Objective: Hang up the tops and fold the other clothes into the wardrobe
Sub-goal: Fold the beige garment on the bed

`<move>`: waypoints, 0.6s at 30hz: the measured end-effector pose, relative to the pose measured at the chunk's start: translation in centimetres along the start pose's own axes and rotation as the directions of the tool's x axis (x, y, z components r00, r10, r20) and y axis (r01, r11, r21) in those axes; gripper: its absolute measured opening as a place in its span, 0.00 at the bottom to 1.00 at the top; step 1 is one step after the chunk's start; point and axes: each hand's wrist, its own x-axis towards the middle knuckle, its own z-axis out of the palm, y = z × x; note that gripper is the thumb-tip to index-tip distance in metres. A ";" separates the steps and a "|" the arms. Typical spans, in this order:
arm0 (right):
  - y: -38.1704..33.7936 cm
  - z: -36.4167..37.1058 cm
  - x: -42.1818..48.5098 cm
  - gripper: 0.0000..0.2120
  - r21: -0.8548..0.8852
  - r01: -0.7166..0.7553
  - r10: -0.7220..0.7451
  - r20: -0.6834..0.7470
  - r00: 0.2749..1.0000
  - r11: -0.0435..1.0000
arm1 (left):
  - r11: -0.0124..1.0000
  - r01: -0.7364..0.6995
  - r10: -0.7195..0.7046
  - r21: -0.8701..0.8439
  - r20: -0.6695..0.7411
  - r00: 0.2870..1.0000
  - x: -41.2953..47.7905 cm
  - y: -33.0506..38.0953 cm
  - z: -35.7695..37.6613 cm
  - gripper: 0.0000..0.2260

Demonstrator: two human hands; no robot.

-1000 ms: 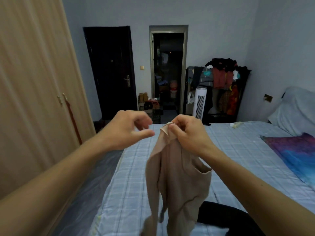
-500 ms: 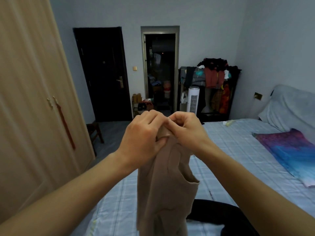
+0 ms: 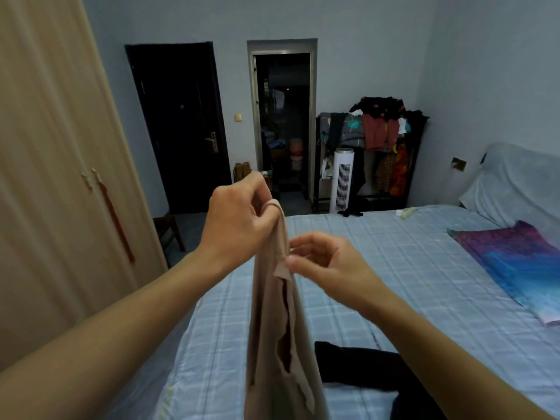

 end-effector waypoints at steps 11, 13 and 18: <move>4.1 5.8 -3.1 0.26 -0.393 -0.003 -0.018 -0.050 0.999 0.920 | 0.995 0.061 -0.054 0.077 -0.080 0.995 2.4 -0.7 -1.8 0.05; 5.0 6.6 -3.1 0.19 -0.502 -0.016 -0.030 -0.084 0.996 0.865 | 0.994 0.051 -0.042 0.093 -0.097 0.994 2.7 -0.8 -2.4 0.05; 6.6 5.5 -1.7 0.03 -0.512 -0.034 -0.045 -0.141 0.989 0.858 | 0.989 0.034 -0.012 0.147 -0.147 0.989 2.7 -2.2 -4.6 0.05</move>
